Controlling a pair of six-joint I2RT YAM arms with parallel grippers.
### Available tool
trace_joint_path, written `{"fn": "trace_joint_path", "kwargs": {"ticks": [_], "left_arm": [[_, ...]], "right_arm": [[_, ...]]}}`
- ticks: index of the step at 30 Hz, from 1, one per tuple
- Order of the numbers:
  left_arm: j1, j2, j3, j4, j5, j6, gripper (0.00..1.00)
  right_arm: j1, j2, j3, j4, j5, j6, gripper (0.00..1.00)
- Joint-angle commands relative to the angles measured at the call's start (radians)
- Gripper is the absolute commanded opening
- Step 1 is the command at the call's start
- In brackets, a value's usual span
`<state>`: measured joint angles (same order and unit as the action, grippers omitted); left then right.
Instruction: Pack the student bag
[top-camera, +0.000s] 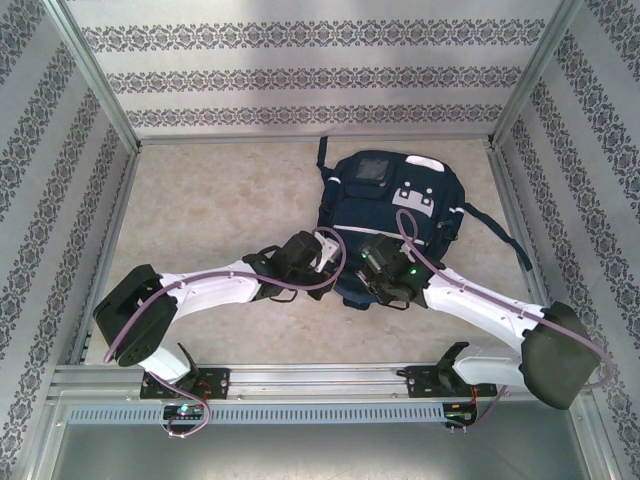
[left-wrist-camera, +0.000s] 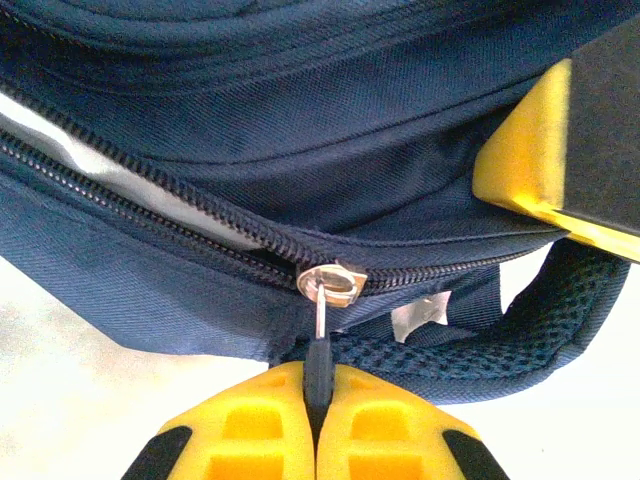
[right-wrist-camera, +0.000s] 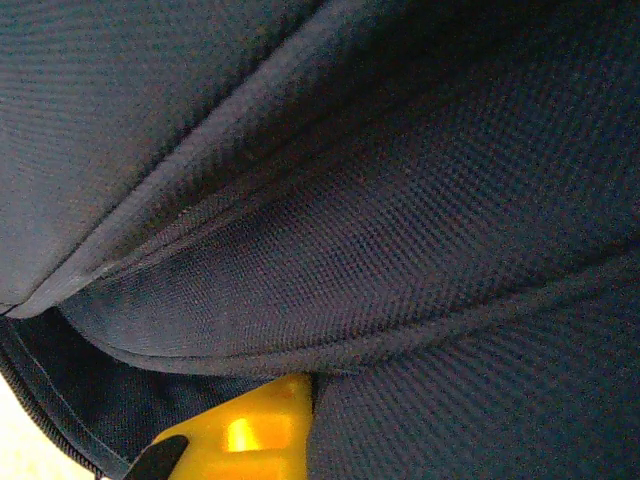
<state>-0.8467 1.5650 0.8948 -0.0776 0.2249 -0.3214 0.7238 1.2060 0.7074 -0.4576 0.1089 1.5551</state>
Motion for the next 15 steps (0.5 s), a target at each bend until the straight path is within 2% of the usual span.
{"fn": "trace_joint_path", "kwargs": {"ticks": [1, 8, 15], "left_arm": [[0.016, 0.013, 0.029, -0.084, -0.115, 0.003, 0.00], [0.039, 0.007, 0.029, -0.149, -0.105, -0.006, 0.00], [0.086, 0.036, 0.075, -0.206, -0.094, -0.007, 0.00]], "right_arm": [[-0.019, -0.060, -0.035, -0.064, 0.105, -0.077, 0.00], [-0.062, -0.117, -0.075, -0.073, 0.100, -0.117, 0.00], [-0.064, -0.118, -0.072, -0.067, 0.091, -0.172, 0.00]]}}
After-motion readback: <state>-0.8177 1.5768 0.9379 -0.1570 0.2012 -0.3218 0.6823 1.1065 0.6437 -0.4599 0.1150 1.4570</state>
